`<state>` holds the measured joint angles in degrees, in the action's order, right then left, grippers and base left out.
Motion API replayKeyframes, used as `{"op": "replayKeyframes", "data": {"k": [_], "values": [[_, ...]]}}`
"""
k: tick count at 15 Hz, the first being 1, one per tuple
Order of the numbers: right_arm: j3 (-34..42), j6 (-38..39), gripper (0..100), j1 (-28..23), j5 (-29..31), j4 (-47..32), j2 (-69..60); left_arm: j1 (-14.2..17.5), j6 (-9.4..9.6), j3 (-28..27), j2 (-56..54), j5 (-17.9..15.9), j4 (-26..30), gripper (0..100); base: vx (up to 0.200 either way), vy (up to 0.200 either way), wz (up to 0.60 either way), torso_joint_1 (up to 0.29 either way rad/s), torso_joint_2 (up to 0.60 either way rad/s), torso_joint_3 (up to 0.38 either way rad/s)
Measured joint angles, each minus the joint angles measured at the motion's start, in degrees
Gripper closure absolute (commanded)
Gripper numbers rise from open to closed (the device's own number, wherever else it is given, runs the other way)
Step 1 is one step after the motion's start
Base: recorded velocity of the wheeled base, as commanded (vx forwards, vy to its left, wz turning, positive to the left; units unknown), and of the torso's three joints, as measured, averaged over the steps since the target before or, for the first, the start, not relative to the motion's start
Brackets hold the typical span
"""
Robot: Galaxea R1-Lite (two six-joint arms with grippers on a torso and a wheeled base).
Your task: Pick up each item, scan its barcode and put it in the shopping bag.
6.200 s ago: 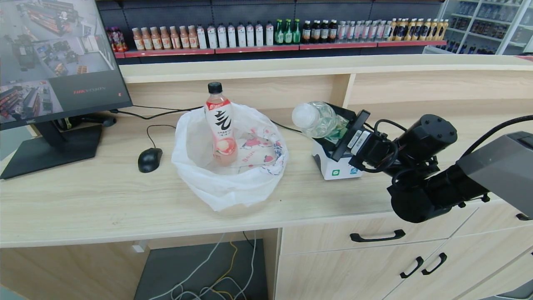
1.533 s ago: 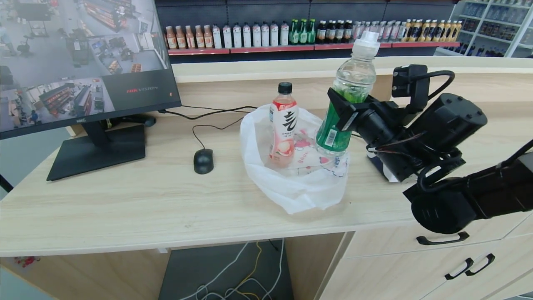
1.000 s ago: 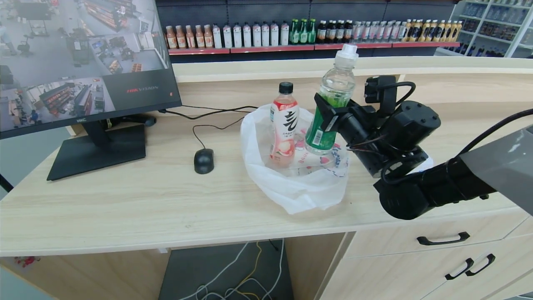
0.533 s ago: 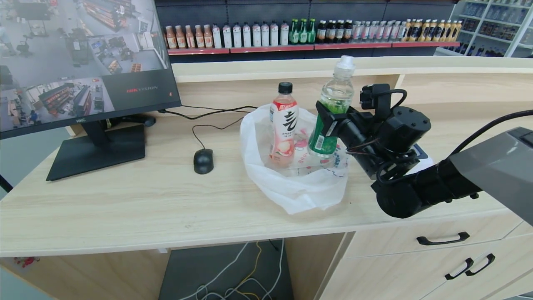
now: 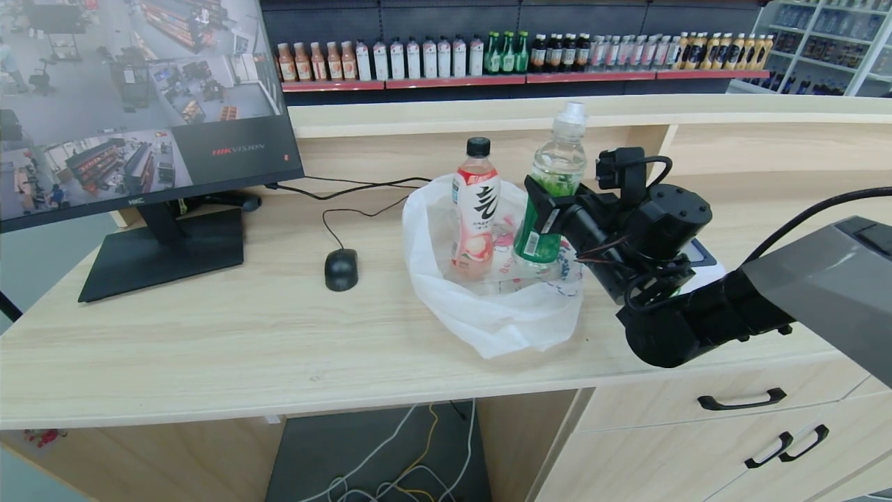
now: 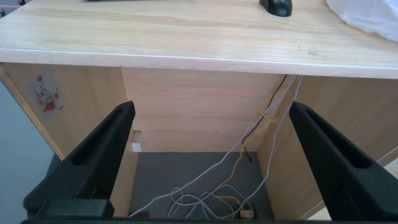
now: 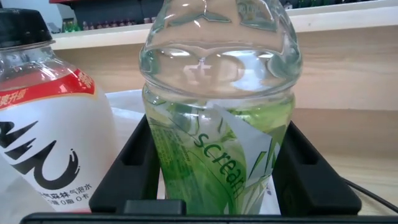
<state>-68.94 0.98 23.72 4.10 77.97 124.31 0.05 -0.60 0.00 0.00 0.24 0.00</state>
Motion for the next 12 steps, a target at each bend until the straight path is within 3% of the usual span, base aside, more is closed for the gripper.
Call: {"op": "replayKeyframes", "data": {"k": [12], "values": [[3.3,-0.8,100,0.5,0.0,4.5,1.2,0.0,0.0,0.0,0.0,0.0,0.0,0,0.0,0.0,0.0,0.0,0.0,0.0]]}}
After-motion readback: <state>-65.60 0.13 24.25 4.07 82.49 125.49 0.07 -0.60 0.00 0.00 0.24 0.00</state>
